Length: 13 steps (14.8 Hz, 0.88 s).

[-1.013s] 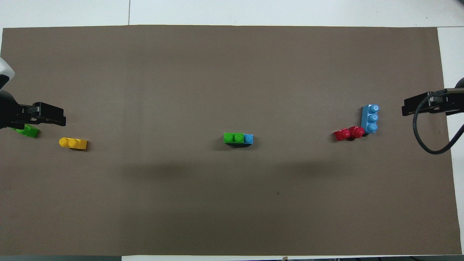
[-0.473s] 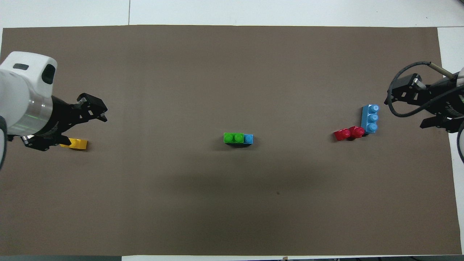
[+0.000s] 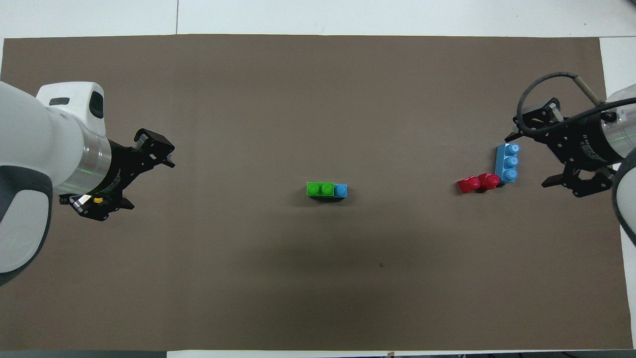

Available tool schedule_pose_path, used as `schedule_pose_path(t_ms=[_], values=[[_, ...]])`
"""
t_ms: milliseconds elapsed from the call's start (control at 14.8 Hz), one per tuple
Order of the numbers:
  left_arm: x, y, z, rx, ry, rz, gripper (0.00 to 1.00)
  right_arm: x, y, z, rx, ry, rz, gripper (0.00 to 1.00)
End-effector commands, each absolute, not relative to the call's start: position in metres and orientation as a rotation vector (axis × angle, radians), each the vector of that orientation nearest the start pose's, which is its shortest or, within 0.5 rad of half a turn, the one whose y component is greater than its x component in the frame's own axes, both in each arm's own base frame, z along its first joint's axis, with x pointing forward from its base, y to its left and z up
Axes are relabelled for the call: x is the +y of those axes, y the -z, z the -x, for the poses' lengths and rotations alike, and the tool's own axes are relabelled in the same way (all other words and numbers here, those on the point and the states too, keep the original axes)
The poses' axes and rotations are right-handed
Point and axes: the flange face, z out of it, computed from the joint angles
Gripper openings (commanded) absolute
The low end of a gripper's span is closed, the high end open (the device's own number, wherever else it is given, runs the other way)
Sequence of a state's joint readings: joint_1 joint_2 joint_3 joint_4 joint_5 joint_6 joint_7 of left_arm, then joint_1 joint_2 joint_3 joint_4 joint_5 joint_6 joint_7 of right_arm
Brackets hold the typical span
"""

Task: Remove green block with left arm and hold with right
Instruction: 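Swing the left gripper while the right gripper swings toward the green-blue bricks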

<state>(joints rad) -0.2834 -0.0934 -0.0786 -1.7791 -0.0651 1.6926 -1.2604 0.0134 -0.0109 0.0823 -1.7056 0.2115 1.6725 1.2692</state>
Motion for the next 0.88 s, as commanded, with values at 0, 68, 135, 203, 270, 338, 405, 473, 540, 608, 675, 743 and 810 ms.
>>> schedule_pose_path(t_ms=[0, 68, 135, 203, 270, 338, 405, 473, 540, 608, 675, 743, 810], values=[[-0.219, -0.58, -0.469, -1.518, -0.041, 2.839, 1.0, 0.095, -0.554, -0.552, 1.807, -0.273, 2.352, 1.0], [-0.228, -0.576, -0.464, -1.574, -0.033, 2.818, 1.0, 0.1, -0.549, -0.555, 1.887, -0.287, 2.297, 1.0], [-0.236, -0.573, -0.459, -1.648, -0.025, 2.792, 1.0, 0.114, -0.542, -0.557, 1.944, -0.294, 2.255, 1.0], [-0.244, -0.57, -0.457, -1.742, -0.018, 2.75, 1.0, 0.124, -0.535, -0.557, 1.978, -0.304, 2.232, 1.0], [-0.252, -0.568, -0.453, -1.804, -0.017, 2.719, 1.0, 0.133, -0.524, -0.554, 2.002, -0.323, 2.228, 1.0], [-0.258, -0.564, -0.45, -1.84, -0.025, 2.69, 1.0, 0.137, -0.515, -0.554, 2.032, -0.323, 2.201, 1.0], [-0.265, -0.561, -0.447, -1.869, -0.033, 2.665, 1.0, 0.138, -0.505, -0.553, 2.05, -0.326, 2.174, 1.0], [-0.273, -0.556, -0.444, -1.907, -0.039, 2.637, 1.0, 0.141, -0.495, -0.552, 2.048, -0.347, 2.158, 1.0], [-0.283, -0.548, -0.44, -1.957, -0.039, 2.611, 1.0, 0.145, -0.489, -0.551, 2.033, -0.356, 2.148, 1.0], [-0.291, -0.54, -0.436, -2.005, -0.039, 2.586, 1.0, 0.15, -0.48, -0.55, 2.011, -0.371, 2.152, 1.0], [-0.298, -0.532, -0.436, -2.053, -0.047, 2.546, 1.0, 0.156, -0.474, -0.549, 1.973, -0.374, 2.157, 1.0], [-0.309, -0.517, -0.437, -2.077, -0.063, 2.504, 1.0, 0.162, -0.468, -0.55, 1.953, -0.376, 2.14, 1.0], [-0.323, -0.507, -0.436, -2.092, -0.073, 2.48, 1.0, 0.17, -0.461, -0.549, 1.944, -0.373, 2.122, 1.0]])
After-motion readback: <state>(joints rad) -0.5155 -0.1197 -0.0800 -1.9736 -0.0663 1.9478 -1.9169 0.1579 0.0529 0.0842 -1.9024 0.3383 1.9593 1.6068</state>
